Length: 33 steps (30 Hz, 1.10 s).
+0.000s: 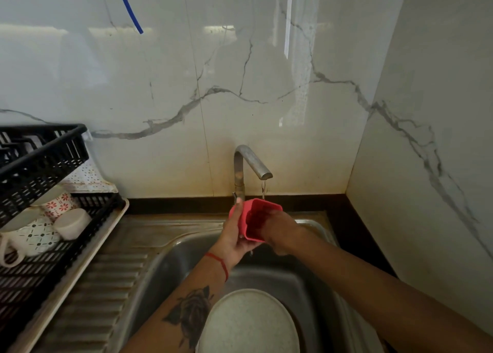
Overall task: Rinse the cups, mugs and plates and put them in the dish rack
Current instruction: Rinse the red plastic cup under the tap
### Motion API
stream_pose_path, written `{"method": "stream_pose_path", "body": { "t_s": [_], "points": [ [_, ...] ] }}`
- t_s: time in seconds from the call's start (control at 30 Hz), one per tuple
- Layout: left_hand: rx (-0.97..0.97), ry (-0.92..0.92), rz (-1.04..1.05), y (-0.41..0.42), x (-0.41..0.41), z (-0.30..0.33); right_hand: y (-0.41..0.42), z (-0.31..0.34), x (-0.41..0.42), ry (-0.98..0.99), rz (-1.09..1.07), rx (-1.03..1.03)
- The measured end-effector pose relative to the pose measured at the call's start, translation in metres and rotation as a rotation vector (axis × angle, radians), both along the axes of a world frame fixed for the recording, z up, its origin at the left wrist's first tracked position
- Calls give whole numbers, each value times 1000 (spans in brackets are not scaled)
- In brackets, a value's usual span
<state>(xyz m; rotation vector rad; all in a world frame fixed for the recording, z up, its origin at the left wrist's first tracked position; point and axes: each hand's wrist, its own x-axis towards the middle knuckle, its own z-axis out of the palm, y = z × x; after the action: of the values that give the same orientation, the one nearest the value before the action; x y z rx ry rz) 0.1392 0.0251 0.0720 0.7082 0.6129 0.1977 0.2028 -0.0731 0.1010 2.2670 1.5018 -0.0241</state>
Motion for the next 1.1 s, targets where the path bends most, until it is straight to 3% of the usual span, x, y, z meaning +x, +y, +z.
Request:
{"method": "stream_pose_path", "body": {
  "t_s": [0.07, 0.2, 0.27, 0.33, 0.4, 0.5, 0.53, 0.6, 0.67, 0.7, 0.77, 0.83, 0.9, 0.97, 1.03, 1.1],
  "points": [
    [-23, -8, 22, 3, 1, 1, 3, -1, 4, 25, -22, 76],
    [-85, -86, 46, -2, 0, -2, 7, 8, -3, 590, -134, 349],
    [-72, -85, 51, -5, -1, -1, 8, 13, -8, 697, -98, 354],
    [-38, -49, 65, -5, -2, 0, 8, 16, -6, 686, -103, 219],
    [-45, -44, 94, -4, -2, 2, 7, 19, -4, 529, -88, 67],
    [-78, -72, 139, -4, -1, 7, 11, 16, -10, 309, -90, 115],
    [-78, -75, 149, -4, -1, 8, 13, 15, -12, 353, -127, 170],
    [-44, -55, 154, -2, -3, 8, 14, 14, -15, 627, -175, 258],
    [-6, -29, 122, 3, -6, 8, 6, 15, -11, 758, -130, 230],
    [1, -23, 97, 4, -8, 8, 2, 14, -8, 680, -99, 166],
    [-20, -21, 58, 4, -11, 6, -3, 11, -5, 318, -17, 32],
    [-58, -60, 52, 2, -12, 5, -2, 7, -3, 94, -4, 55],
    [-92, -149, 71, 4, -12, 4, -4, 10, 1, 154, -39, 164],
    [-133, -207, 89, 2, -11, 6, -8, 14, 5, 375, -70, 280],
    [-95, -177, 77, -2, -9, 6, -8, 15, -2, 646, -107, 394],
    [-73, -153, 76, -8, -7, 5, -3, 14, -9, 762, -111, 433]
  ]
}}
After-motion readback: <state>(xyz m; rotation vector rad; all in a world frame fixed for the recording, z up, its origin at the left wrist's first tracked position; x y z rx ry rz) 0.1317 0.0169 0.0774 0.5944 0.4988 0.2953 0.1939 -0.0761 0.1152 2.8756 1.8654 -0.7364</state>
